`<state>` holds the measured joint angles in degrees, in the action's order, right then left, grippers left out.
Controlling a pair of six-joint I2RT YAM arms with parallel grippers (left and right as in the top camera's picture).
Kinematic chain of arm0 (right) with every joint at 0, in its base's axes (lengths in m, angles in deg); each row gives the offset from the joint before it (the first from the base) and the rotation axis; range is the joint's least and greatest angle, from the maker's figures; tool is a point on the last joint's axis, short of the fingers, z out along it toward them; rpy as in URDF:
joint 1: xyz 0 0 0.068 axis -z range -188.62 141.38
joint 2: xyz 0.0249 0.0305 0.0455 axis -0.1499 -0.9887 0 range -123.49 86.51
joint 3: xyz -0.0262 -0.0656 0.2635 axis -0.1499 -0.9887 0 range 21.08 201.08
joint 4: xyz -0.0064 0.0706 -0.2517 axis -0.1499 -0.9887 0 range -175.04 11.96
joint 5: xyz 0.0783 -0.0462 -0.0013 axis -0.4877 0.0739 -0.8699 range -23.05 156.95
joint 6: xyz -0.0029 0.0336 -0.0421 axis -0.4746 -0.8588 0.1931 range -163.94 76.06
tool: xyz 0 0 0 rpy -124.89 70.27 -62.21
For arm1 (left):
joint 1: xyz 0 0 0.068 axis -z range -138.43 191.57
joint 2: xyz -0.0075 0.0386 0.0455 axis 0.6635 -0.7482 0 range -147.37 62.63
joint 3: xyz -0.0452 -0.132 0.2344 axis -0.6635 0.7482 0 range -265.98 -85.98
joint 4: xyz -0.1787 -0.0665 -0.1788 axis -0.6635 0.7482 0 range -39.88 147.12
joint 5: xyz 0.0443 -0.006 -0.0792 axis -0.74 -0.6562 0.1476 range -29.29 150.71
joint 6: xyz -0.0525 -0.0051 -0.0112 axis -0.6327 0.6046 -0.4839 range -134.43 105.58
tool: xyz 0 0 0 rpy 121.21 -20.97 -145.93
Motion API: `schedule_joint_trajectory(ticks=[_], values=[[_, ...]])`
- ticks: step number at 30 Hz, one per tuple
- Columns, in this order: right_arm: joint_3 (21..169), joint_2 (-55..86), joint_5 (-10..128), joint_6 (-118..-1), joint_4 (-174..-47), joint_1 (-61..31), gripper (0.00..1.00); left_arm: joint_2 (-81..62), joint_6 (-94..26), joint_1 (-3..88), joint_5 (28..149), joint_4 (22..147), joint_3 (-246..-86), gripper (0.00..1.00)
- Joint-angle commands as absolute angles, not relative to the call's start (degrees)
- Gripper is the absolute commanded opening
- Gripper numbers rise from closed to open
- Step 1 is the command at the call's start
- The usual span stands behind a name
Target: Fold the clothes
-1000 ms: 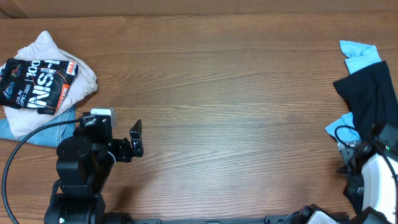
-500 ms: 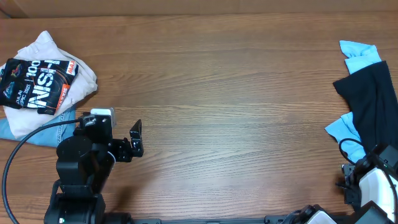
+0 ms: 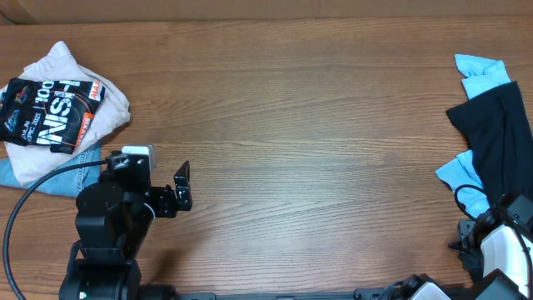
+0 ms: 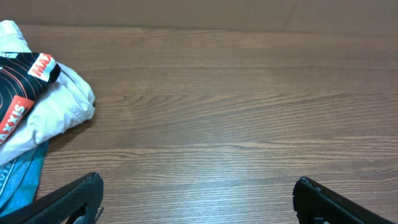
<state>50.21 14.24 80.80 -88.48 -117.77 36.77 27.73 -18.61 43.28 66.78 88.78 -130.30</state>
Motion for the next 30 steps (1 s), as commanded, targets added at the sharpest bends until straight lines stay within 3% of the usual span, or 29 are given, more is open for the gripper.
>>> schedule_joint_trajectory(ticks=[1,8,13,17,22,24,26,29,30], values=[[51.67,14.52,73.33,-83.8,-117.9,37.09,0.04,27.75,-19.16,42.71,67.76,88.58,-131.63,1.0],[66.21,18.98,55.75,-72.85,-128.46,34.84,0.04,27.75,-19.16,42.71,67.78,87.6,-131.63,1.0],[77.38,23.22,45.13,-64.59,-133.37,24.68,0.04,27.75,-19.16,42.71,67.78,87.62,-131.63,1.0],[82.23,23.84,47.19,-63.47,-134.6,10.78,0.04,27.75,-19.18,42.71,67.78,87.81,-131.63,1.0],[82.16,22.13,67.18,-75.45,-138.49,-0.74,0.04,27.75,-19.16,42.69,67.76,88.91,-131.63,1.0],[81.49,20.78,72.63,-81.31,-140.06,-1.37,0.1,27.75,-19.16,42.71,67.78,89.06,-131.61,1.0],[80.09,19.38,74.92,-84.78,-140.13,-0.48,0.39,27.75,-19.14,42.71,67.74,88.88,-131.61,1.0],[76.87,16.95,75.07,-88.59,-138.62,2.69,0.63,27.75,-19.14,42.71,67.61,88.91,-131.61,1.0],[75.72,16.27,75.07,-89.11,-137.88,3.85,0.65,27.75,-19.16,42.69,67.63,88.91,-131.61,1.0]])
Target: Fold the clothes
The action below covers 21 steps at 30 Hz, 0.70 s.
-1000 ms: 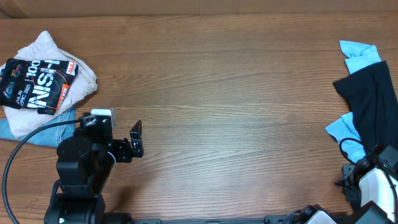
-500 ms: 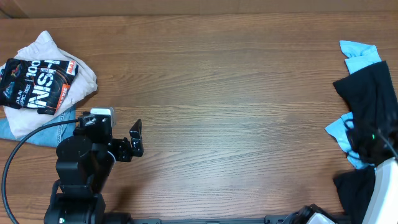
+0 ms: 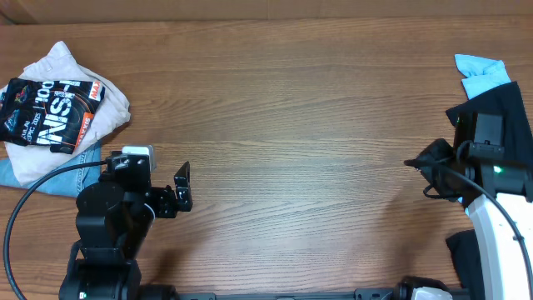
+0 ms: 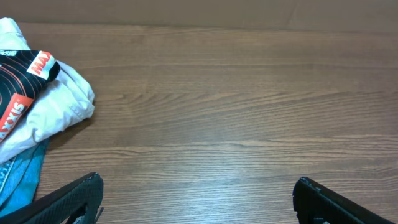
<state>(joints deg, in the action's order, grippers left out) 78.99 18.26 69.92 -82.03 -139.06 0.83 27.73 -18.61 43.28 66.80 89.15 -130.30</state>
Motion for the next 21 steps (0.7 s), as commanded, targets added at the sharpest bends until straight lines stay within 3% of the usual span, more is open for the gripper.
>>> schedule_joint_trajectory(ticks=[1,13,21], values=[[74.34,15.49,75.01,-89.24,-136.83,5.34,0.66,27.75,-19.14,42.71,67.63,88.88,-131.61,1.0],[55.5,11.86,75.07,-89.74,-122.49,26.17,0.67,27.75,-19.16,42.71,67.63,88.99,-131.61,1.0],[48.81,11.84,77.35,-88.52,-115.43,29.93,0.67,27.75,-19.14,42.71,67.61,89.1,-131.61,1.0]])
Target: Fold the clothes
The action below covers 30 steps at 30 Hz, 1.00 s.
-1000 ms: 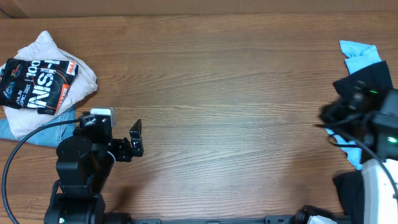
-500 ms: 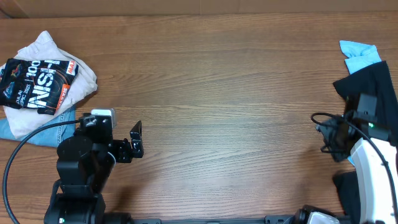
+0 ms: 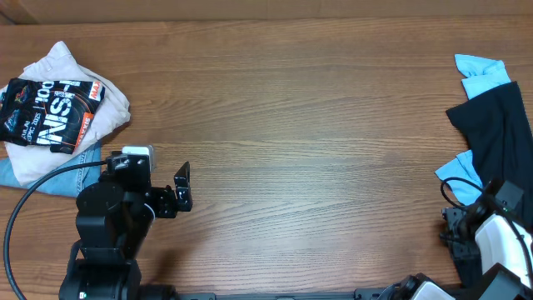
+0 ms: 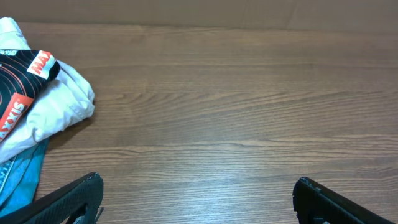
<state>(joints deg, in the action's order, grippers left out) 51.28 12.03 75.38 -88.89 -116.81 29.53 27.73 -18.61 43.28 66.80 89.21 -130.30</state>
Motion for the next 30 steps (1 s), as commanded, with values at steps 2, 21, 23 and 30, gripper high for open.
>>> schedule_joint_trajectory(ticks=[2,21,23,30], values=[[48.15,11.84,77.35,-88.52,-114.47,29.93,0.66,27.75,-19.16,42.71,67.63,89.15,-131.61,1.0],[66.6,15.97,60.89,-77.18,-129.83,28.83,0.04,27.75,-19.14,42.71,67.61,89.04,-131.61,1.0],[73.44,17.85,57.3,-73.66,-133.31,27.35,0.04,27.75,-19.14,42.71,67.61,89.02,-131.61,1.0],[90.01,19.64,50.99,-65.88,-137.68,12.27,0.04,27.73,-19.16,42.71,67.65,89.1,-131.61,1.0]])
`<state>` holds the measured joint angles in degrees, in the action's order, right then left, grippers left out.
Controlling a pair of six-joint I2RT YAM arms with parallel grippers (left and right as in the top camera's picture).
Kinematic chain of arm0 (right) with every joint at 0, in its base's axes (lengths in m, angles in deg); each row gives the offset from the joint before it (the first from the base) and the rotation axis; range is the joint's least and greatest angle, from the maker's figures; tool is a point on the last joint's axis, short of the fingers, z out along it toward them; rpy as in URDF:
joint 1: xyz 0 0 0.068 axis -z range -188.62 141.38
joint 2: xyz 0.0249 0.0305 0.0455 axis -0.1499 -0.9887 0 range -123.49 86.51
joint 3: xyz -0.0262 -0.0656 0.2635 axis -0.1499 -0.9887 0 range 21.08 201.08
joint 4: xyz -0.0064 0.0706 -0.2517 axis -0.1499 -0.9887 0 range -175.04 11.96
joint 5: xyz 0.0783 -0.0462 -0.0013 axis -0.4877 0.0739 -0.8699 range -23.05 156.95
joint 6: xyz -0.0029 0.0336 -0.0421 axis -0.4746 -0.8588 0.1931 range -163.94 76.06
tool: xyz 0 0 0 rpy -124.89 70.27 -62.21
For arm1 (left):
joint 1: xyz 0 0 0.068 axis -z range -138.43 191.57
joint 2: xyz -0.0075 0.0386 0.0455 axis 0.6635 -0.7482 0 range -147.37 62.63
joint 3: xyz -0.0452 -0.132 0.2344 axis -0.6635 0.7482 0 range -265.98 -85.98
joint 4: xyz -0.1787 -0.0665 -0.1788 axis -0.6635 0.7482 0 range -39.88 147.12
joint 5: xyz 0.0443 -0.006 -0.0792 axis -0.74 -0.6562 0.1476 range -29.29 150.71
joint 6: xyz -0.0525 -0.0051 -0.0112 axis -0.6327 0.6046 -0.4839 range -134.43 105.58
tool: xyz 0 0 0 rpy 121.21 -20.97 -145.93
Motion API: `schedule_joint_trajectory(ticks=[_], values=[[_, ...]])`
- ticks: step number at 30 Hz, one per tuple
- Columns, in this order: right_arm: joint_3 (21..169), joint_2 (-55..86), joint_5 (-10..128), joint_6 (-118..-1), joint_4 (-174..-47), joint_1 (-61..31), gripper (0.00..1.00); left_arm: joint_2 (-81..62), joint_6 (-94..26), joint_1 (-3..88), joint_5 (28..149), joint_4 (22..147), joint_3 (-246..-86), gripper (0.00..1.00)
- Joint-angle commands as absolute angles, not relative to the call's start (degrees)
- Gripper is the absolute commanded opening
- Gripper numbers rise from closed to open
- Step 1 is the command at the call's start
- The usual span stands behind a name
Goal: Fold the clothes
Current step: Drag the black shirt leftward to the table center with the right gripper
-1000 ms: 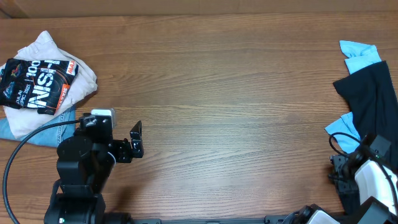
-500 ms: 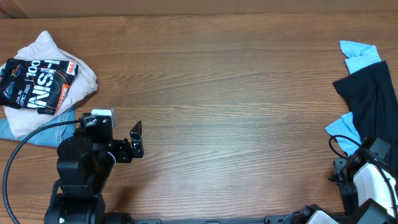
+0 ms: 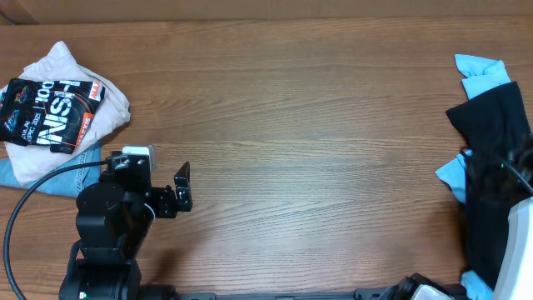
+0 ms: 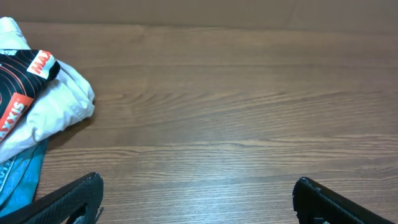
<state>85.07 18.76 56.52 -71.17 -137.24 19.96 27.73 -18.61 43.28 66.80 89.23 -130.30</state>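
Observation:
An unfolded black garment [image 3: 493, 125] lies at the table's right edge on a light blue one [image 3: 481, 71]. My right arm [image 3: 518, 237] reaches over the black cloth. Its fingers are lost against the dark fabric, so their state does not show. Black cloth also runs down the right edge beside the arm. My left gripper [image 3: 183, 187] hovers at the lower left, well away from these clothes. In the left wrist view the left gripper [image 4: 198, 190] is open wide over bare wood, with nothing between its fingers [image 4: 78, 196].
A pile sits at the far left: a white garment [image 3: 112, 104], a black printed shirt [image 3: 46, 112] on top, and blue denim [image 3: 58, 179] underneath. In the left wrist view, the white garment [image 4: 62, 106] lies left of the gripper. A black cable [image 3: 25, 200] loops from the left arm.
My right arm was low in the table's right corner, below the clothes. Now it sits higher, over the black garment, and black cloth stretches down the right edge. The left arm has not moved.
My right arm began low in the right corner. Then it was stretched out at the black garment's left edge, then it was back in the corner. Now it lies over the black cloth. The left gripper stayed open and still throughout, and the left pile is unchanged.

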Motion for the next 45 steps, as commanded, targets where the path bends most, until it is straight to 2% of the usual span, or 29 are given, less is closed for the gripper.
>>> schedule_joint_trajectory(ticks=[1,8,13,21,27,29,31,32,35,36,39,43,45], values=[[90.43,19.64,50.92,-65.44,-137.24,9.4,0.04,27.73,-19.18,42.71,67.65,89.1,-131.61,1.0],[90.47,16.14,53.46,-63.58,-129.57,-13.74,0.04,27.73,-19.18,42.71,67.65,89.08,-131.61,1.0],[90.47,7.97,53.83,-63.67,-116.98,-27.21,0.04,27.73,-19.18,42.71,67.65,89.08,-131.61,1.0],[90.47,-4.51,54.09,-63.84,-97.94,-38.4,0.04,27.73,-19.16,42.71,67.65,89.06,-131.57,1.0],[90.49,-6.79,61.11,-63.86,-96.61,-40.1,0.06,27.25,-19.16,42.71,67.82,88.73,-131.57,1.0],[90.69,-5.91,64.78,-63.84,-98.58,-39.51,0.18,26.44,-19.16,42.71,67.91,88.51,-131.57,1.0],[91.61,-4.25,68.39,-63.84,-102.55,-38.14,0.25,25.28,-19.16,42.71,68.35,88.34,-131.57,1.0],[92.17,-3.31,69.59,-63.84,-104.52,-37.35,0.36,24.45,-19.16,42.71,68.85,88.12,-131.57,1.0],[94.45,0.47,73.68,-63.89,-111.63,-33.9,0.5,21.57,-19.18,42.78,72.09,86.2,-131.57,1.0],[95.21,2.02,74.81,-63.91,-114.12,-32.48,0.58,20.21,-19.18,42.84,73.35,84.99,-131.57,1.0],[96.39,6.66,76.12,-64.13,-120.04,-28.32,0.61,16.1,-19.2,43.67,75.76,81.13,-131.57,1.0],[96.39,12.97,76.12,-65.2,-127.1,-21.35,0.75,8.34,-19.88,48.09,76.94,75.33,-131.57,1.0],[96.39,15.49,75.93,-65.18,-130.64,-17.9,0.88,3.78,-20.82,51.35,76.87,72.36,-131.59,1.0]])
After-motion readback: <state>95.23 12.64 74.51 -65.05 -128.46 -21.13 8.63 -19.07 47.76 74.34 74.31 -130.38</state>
